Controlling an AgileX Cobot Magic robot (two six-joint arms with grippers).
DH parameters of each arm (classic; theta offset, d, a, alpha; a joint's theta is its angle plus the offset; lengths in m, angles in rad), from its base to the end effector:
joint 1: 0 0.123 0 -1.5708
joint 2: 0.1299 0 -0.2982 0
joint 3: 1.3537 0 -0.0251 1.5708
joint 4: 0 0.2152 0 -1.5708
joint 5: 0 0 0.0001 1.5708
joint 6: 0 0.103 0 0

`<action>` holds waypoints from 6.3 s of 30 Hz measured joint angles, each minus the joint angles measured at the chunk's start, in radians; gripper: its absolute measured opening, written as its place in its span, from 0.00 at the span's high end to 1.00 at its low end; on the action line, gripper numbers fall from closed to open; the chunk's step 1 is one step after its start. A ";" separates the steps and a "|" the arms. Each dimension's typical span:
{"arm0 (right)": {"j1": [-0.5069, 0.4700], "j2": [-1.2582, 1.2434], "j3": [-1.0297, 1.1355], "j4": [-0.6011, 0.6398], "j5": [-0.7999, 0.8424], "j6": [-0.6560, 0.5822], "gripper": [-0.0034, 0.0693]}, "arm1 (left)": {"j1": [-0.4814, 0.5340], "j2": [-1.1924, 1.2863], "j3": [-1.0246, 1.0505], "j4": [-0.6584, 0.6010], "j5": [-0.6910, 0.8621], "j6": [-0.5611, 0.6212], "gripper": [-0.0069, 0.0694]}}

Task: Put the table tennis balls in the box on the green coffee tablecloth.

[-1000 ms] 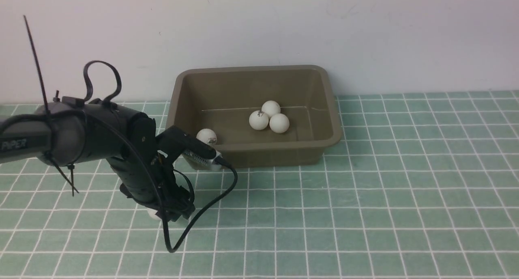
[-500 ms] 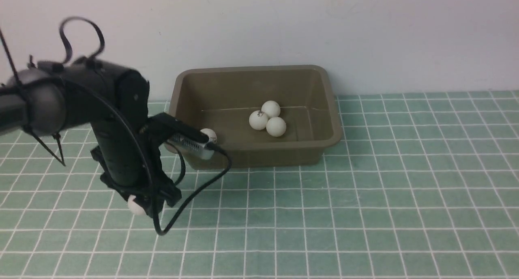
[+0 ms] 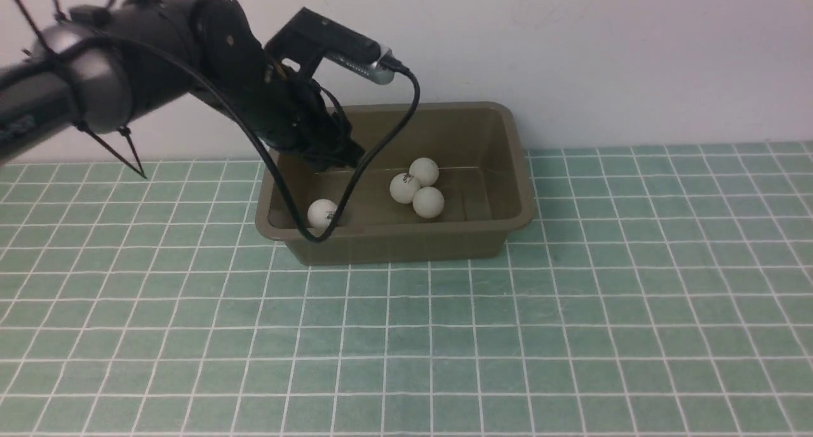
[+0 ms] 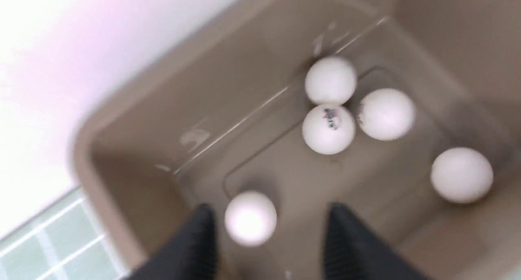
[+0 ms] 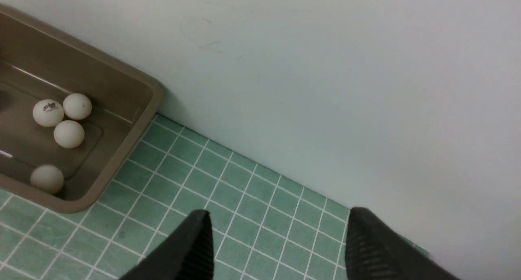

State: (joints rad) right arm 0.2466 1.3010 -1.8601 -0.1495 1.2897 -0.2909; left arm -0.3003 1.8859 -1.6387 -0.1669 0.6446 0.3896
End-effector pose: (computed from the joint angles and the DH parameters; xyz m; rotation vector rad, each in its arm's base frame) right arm 0.1944 0.0337 0.5069 -0.5547 2.1406 -0.2065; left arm 0.3946 -0.1330 0.3092 0.6961 2.2634 -0.1399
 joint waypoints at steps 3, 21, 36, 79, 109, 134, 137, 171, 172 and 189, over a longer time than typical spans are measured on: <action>0.000 -0.091 0.045 -0.013 -0.005 0.000 0.60 | 0.012 -0.116 0.000 0.006 0.149 0.002 0.77; 0.000 -0.799 1.012 -0.042 -0.198 0.124 0.98 | 0.040 -0.983 0.980 -0.284 -0.254 0.196 0.91; 0.000 -0.964 1.226 -0.034 -0.366 0.142 0.98 | 0.040 -1.407 1.229 -0.499 -0.310 0.202 0.91; 0.000 -0.964 1.227 -0.037 -0.329 0.142 0.98 | 0.387 -1.897 1.666 -0.101 -0.553 -0.054 0.91; -0.007 -0.964 1.228 -0.037 -0.331 0.143 0.98 | 0.408 -1.897 1.667 0.111 -0.275 -0.320 0.91; -0.269 -1.311 1.858 0.253 -0.911 0.224 0.98 | 0.408 -1.897 1.667 0.111 -0.274 -0.320 0.91; -0.269 -1.313 1.882 0.253 -0.909 0.224 0.98 | 0.408 -1.897 1.667 0.111 -0.273 -0.320 0.91; -0.269 -1.314 1.886 0.255 -0.936 0.223 0.98 | 0.408 -1.897 1.667 0.111 -0.271 -0.320 0.91; -0.269 -1.314 1.886 0.255 -0.936 0.223 0.98 | 0.408 -1.897 1.667 0.111 -0.271 -0.320 0.91; -0.269 -1.314 1.887 0.255 -0.936 0.223 0.98 | 0.408 -1.897 1.667 0.111 -0.271 -0.320 0.91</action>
State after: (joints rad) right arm -0.0224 -0.0127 0.0265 0.1060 0.3535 -0.0677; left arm 0.1079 -0.0110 0.0285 -0.0556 0.3731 0.0695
